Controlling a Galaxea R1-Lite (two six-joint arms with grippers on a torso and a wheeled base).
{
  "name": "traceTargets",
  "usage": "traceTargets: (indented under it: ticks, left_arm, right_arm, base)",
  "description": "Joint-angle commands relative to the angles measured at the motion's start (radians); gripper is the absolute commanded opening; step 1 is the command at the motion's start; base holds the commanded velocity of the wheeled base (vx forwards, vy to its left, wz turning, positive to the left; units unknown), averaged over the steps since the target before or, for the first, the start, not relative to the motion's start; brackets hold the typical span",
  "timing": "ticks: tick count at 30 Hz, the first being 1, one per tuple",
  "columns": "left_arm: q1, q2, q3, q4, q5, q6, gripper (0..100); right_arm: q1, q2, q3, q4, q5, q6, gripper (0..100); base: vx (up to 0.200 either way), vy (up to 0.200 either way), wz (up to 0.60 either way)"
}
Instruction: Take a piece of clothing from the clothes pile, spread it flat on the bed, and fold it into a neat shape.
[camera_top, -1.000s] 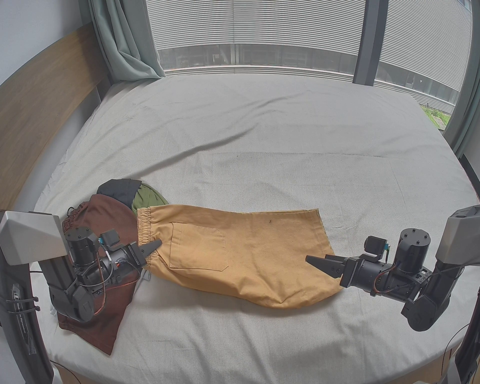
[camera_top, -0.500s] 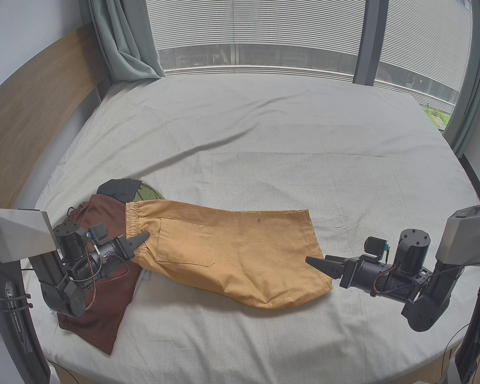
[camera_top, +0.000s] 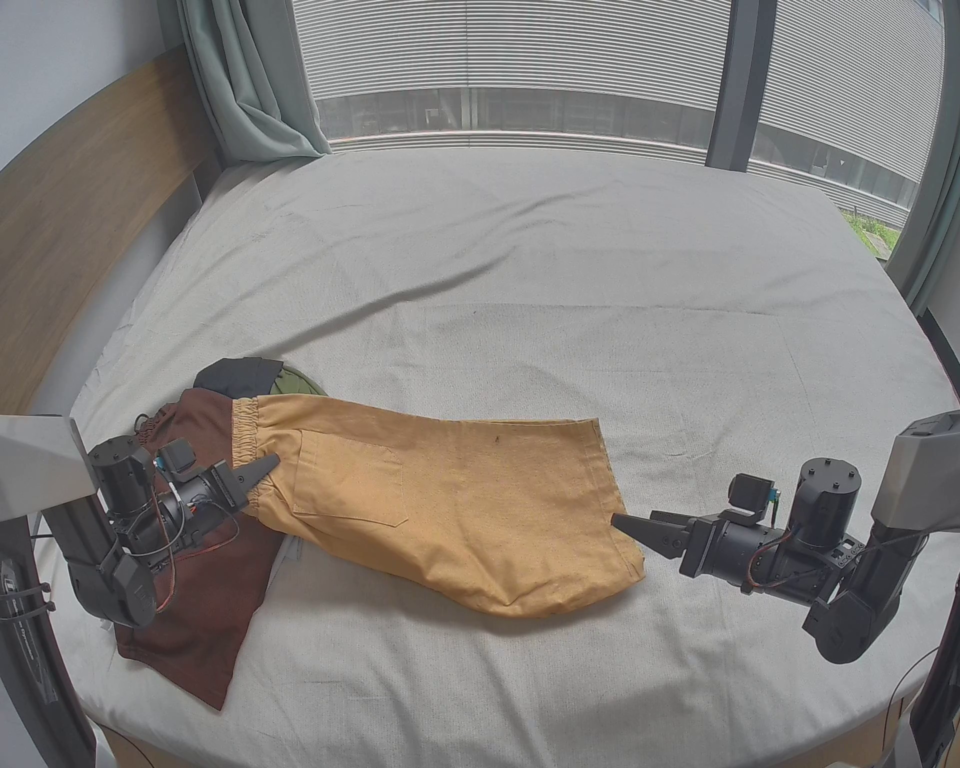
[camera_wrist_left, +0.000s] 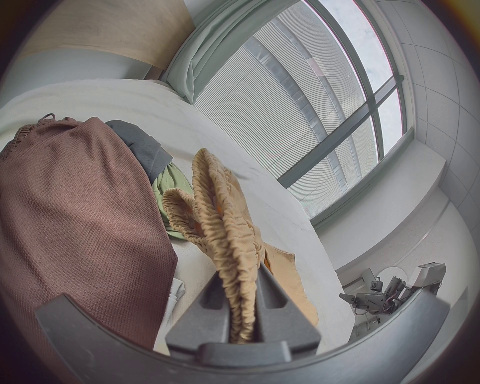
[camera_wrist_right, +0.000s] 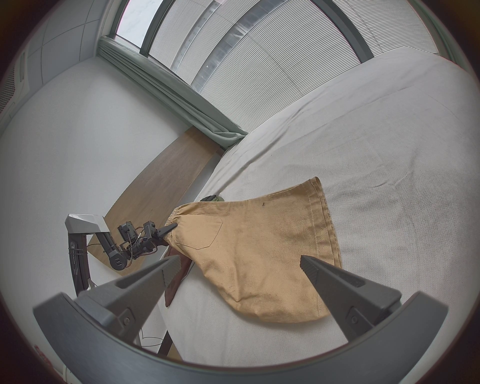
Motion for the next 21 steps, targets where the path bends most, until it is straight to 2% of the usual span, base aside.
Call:
traceTargets:
  ticks: [1,17,21]
  left_arm:
    - [-0.005,-0.009,0.002,-0.002,-0.001,0.001,0]
    - [-0.176,-0.043,-0.009,0.0,0.019,0.01,0]
    - [-0.239,-0.036,-0.035,0.001,0.058,0.008,0]
  right_arm:
    - [0.0,0.0,0.001,0.0,0.0,0.0,100]
    - [-0.01,-0.026,0.005,0.0,0.0,0.0,100]
    - [-0.01,-0.032,0.007,0.0,0.0,-0.001,100]
  base:
    - [0.0,0.0,0.0]
    - [0.0,0.0,0.0]
    - [0.0,0.0,0.0]
